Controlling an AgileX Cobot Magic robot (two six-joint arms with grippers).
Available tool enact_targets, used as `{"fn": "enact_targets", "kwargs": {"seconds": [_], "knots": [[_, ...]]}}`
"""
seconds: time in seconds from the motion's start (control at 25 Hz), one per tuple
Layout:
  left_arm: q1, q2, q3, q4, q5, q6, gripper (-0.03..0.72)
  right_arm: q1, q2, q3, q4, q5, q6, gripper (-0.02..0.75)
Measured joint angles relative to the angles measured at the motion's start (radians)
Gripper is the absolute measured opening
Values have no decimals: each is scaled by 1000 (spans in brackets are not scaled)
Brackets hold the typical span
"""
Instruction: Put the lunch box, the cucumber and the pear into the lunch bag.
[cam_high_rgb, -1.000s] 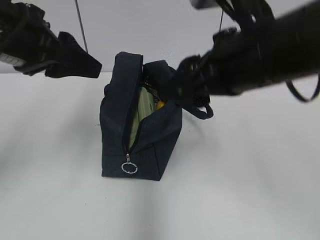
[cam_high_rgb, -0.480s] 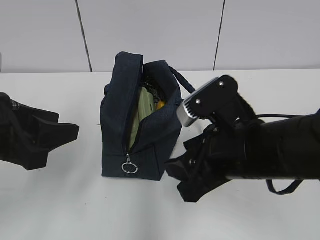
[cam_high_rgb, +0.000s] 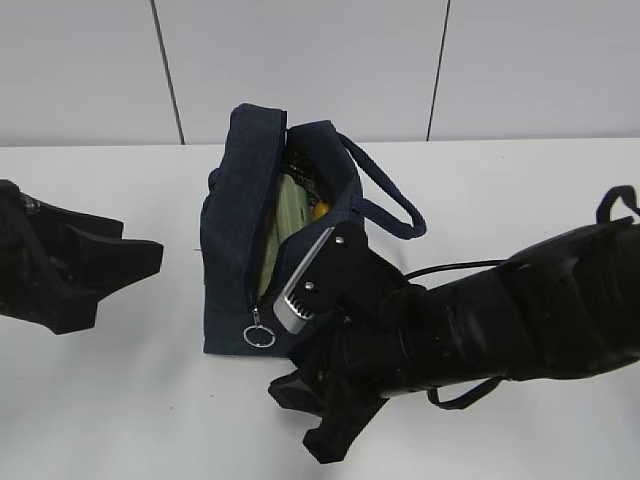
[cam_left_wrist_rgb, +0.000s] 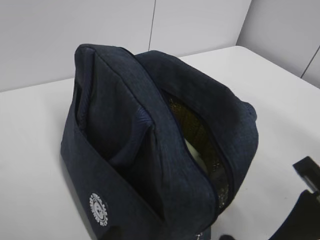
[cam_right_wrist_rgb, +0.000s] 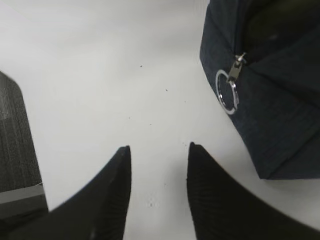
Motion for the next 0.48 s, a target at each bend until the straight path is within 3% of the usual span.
{"fn": "enact_targets", "kwargs": {"seconds": [0.48], "knots": [[0, 0, 0, -3, 16, 0, 361, 0, 75, -55, 3, -5, -8, 279]]}}
